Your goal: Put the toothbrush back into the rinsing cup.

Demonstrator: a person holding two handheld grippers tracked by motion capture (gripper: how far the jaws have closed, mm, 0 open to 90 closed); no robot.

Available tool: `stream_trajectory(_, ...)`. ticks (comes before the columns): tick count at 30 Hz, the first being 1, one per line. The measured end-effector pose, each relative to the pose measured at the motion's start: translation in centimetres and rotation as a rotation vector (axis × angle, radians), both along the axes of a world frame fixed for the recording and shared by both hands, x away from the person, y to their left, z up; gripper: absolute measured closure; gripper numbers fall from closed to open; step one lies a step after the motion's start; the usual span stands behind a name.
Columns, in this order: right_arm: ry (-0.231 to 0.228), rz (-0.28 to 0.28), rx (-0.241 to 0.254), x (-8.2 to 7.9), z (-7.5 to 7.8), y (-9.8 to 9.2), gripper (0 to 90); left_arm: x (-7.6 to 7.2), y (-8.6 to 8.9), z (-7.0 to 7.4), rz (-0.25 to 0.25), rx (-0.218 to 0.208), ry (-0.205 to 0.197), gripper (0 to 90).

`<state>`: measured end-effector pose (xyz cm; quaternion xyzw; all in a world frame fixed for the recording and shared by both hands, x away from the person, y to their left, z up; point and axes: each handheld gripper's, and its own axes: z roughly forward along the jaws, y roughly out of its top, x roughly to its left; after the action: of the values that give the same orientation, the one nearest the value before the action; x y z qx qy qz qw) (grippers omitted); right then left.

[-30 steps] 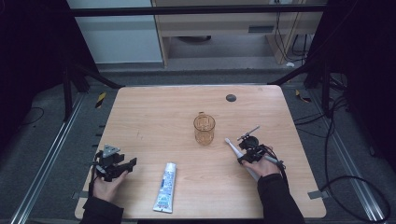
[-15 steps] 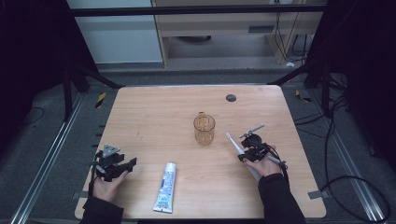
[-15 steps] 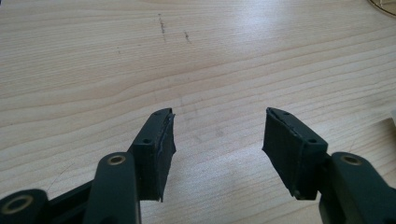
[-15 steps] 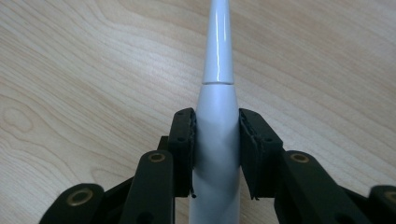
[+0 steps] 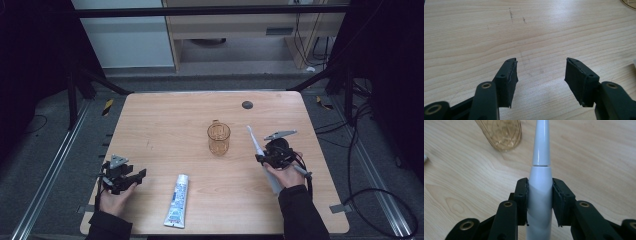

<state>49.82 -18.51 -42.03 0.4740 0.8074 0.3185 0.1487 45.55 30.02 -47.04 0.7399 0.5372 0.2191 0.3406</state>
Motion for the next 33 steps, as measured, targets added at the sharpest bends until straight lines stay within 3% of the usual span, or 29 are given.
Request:
stream_trajectory(17, -0.239, -0.057, 0.159, -0.5, 3.4, 0.3, 67.6, 0.0, 0.0, -0.1, 0.002, -0.001, -0.001, 42.1)
stream_trajectory(33, -0.450, -0.125, 0.281, 0.1, 5.3, 2.2, 67.6, 0.0, 0.1, 0.0, 0.006, -0.001, -0.012, 42.0)
